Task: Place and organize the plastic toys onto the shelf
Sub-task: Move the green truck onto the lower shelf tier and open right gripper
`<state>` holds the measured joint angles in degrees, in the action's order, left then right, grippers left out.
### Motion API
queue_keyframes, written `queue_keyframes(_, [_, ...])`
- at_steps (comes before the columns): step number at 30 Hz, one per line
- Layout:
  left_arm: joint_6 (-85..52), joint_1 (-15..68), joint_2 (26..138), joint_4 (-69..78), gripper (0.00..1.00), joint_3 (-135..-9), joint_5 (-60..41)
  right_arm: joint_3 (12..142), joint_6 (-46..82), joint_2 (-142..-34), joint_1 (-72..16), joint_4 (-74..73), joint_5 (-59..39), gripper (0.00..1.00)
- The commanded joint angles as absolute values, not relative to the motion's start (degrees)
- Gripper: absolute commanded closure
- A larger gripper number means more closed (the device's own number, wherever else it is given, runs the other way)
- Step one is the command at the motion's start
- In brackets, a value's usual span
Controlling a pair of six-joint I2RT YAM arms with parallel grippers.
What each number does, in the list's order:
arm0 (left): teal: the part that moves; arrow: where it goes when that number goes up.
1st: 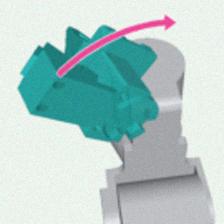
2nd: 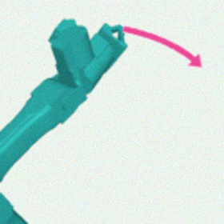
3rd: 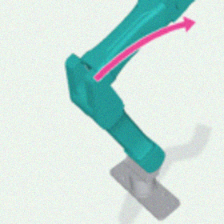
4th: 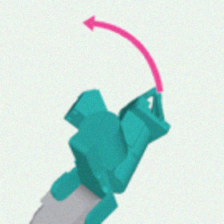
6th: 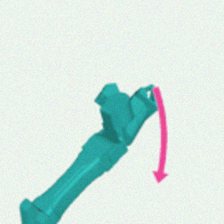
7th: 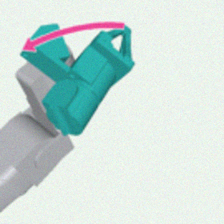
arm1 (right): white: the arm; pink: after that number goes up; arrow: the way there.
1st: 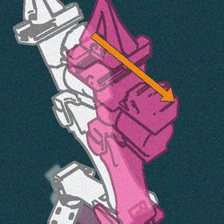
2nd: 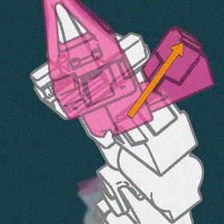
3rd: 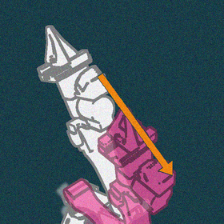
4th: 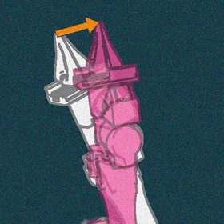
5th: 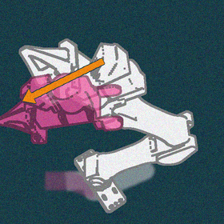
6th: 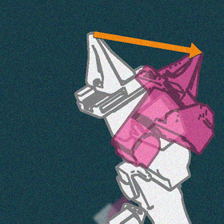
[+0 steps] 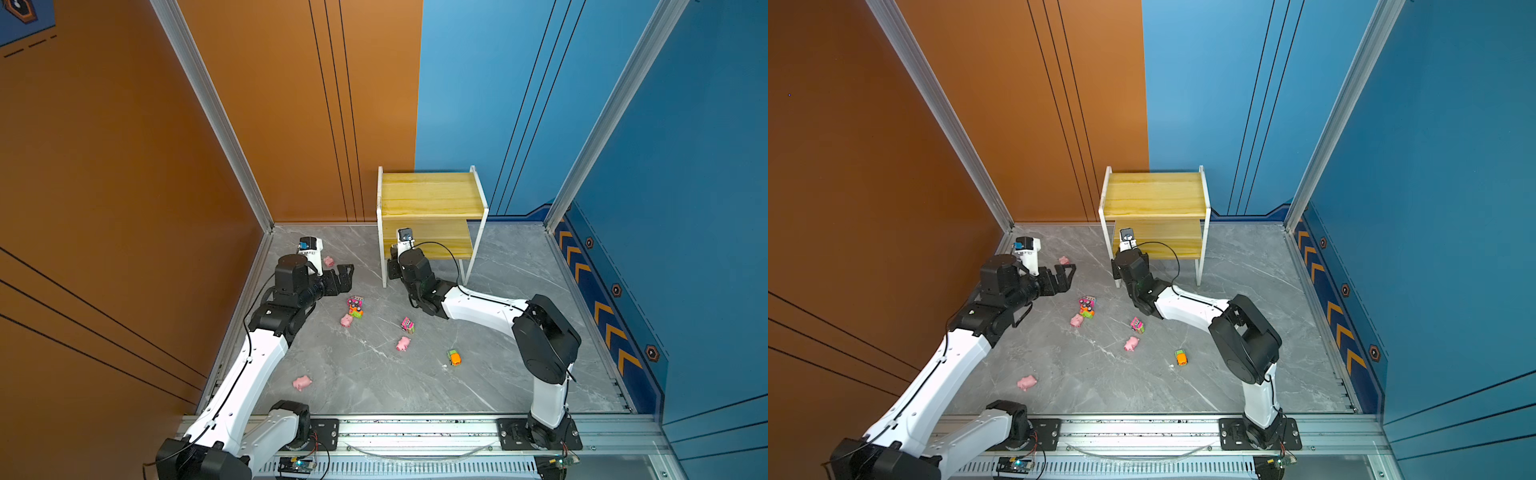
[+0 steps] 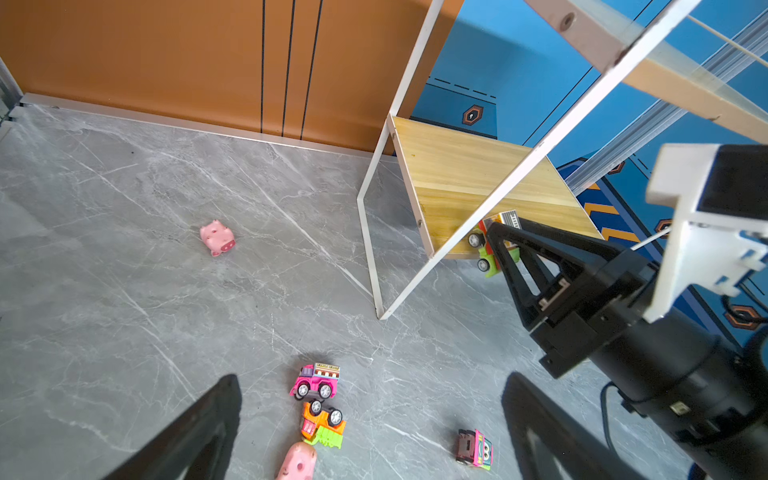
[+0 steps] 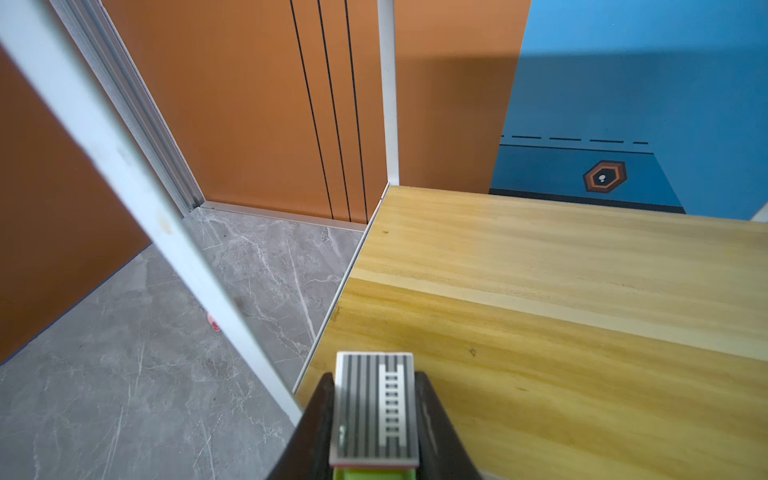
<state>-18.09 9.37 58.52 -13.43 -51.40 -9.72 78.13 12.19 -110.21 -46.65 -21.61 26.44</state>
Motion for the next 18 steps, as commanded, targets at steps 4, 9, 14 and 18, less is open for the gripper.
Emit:
queue_keyframes(4, [-18.63, 8.42, 58.90, -12.13, 0.01, -50.64, -11.39, 82.97, 12.19, -113.71, -45.97, -23.66, 30.51, 0.77])
queue_keyframes(9, [-18.63, 8.09, 59.15, -12.12, 0.01, -50.61, -11.43, 86.33, 12.81, -116.63, -45.35, -23.94, 30.43, 0.77])
queue_keyframes(14, [-18.63, 7.61, 59.33, -12.13, 0.01, -50.59, -11.53, 88.60, 13.85, -118.48, -44.94, -24.49, 29.80, 0.76])
queue_keyframes(18, [-18.63, 7.32, 59.50, -12.08, 0.01, -50.62, -11.53, 90.65, 14.11, -121.77, -44.82, -24.17, 29.32, 0.74])
